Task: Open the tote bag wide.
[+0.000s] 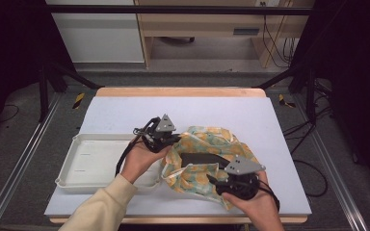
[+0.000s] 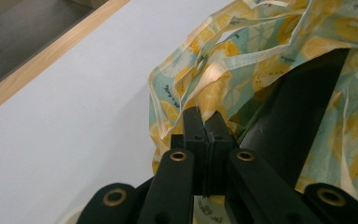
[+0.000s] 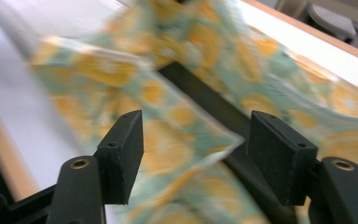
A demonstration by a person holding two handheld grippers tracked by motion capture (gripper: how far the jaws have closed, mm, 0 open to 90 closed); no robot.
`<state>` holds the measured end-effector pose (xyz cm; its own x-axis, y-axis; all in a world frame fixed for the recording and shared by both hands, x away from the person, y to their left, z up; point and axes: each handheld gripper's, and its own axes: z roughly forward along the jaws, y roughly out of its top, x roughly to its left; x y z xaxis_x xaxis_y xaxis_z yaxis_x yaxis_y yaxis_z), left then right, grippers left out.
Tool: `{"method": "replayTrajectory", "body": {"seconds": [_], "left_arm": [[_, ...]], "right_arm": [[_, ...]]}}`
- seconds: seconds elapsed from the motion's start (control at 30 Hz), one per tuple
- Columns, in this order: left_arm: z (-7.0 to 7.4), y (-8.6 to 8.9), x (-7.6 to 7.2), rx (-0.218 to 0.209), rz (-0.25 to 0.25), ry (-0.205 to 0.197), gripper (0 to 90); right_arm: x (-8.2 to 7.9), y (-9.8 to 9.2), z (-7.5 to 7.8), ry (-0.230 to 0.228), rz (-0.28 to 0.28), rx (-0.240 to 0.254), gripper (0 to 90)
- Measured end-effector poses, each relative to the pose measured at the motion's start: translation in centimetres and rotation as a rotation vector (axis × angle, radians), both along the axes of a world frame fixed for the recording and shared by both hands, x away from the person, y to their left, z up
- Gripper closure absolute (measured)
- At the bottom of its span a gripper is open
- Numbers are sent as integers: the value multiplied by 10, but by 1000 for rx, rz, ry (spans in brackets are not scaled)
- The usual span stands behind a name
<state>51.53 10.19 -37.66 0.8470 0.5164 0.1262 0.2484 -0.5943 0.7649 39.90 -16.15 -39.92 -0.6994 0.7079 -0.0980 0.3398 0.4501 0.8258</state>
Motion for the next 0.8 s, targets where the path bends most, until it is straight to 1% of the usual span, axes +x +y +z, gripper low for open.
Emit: {"method": "replayTrajectory", "body": {"seconds": [0.03, 0.07, 0.1, 0.13, 0.17, 0.2, 0.23, 0.27, 0.3, 0.33, 0.37, 0.4, 0.43, 0.47, 0.53, 0.57, 0.6, 0.63, 0.67, 0.7, 0.73, 0.8], "left_arm": [[0, 0, 0, 0, 0, 0, 900], [1, 0, -1, -3, -5, -3, 900], [3, 0, -3, -8, -9, -6, 900], [5, 1, -4, -5, -10, -11, 900], [6, 2, -4, -9, -13, -16, 900], [7, 3, -5, -13, -12, -15, 900], [8, 4, -5, -15, -9, -20, 900], [9, 5, -5, -21, -9, -20, 900], [10, 7, -5, -21, -5, -24, 900], [10, 8, -5, -22, 1, -28, 900], [11, 10, -4, -32, 14, -29, 900], [11, 10, -4, -32, 14, -29, 900], [11, 11, -3, -31, 19, -35, 900], [11, 11, -2, -43, 27, -39, 900], [12, 12, -2, -60, 44, -54, 900], [12, 12, -2, -66, 48, -57, 900], [12, 11, -2, -69, 49, -58, 900], [13, 11, -3, -71, 50, -63, 900], [12, 12, -5, -72, 48, -64, 900], [12, 12, -5, -69, 46, -62, 900], [12, 12, -5, -69, 46, -62, 900], [10, 13, -6, -60, 41, -54, 900]], "right_arm": [[0, 0, 0, 0, 0, 0, 354], [6, -1, -1, 7, -5, -5, 347], [15, -2, -3, 22, 1, -3, 341], [27, -1, -7, 51, 13, -16, 324], [32, 1, -10, 62, 21, -24, 325], [38, 3, -13, 88, 40, -23, 351], [41, 6, -15, 110, 66, -8, 437], [38, 12, -18, 123, 130, -4, 642], [38, 12, -18, 123, 130, -4, 642], [26, 20, -20, 115, 202, 3, 803], [21, 23, -21, 121, 221, 7, 849], [13, 27, -23, 123, 243, 6, 878], [13, 27, -23, 123, 243, 6, 878], [6, 30, -26, 126, 262, -1, 885], [-7, 39, -34, 143, 302, -34, 876], [-18, 46, -44, 148, 327, -94, 794], [-18, 46, -44, 148, 327, -94, 794], [-20, 47, -45, 142, 322, -112, 737], [-24, 43, -43, 123, 305, -117, 545], [-25, 40, -41, 117, 296, -107, 497], [-25, 40, -41, 117, 296, -107, 497], [-28, 29, -32, 99, 268, -78, 402]]}}
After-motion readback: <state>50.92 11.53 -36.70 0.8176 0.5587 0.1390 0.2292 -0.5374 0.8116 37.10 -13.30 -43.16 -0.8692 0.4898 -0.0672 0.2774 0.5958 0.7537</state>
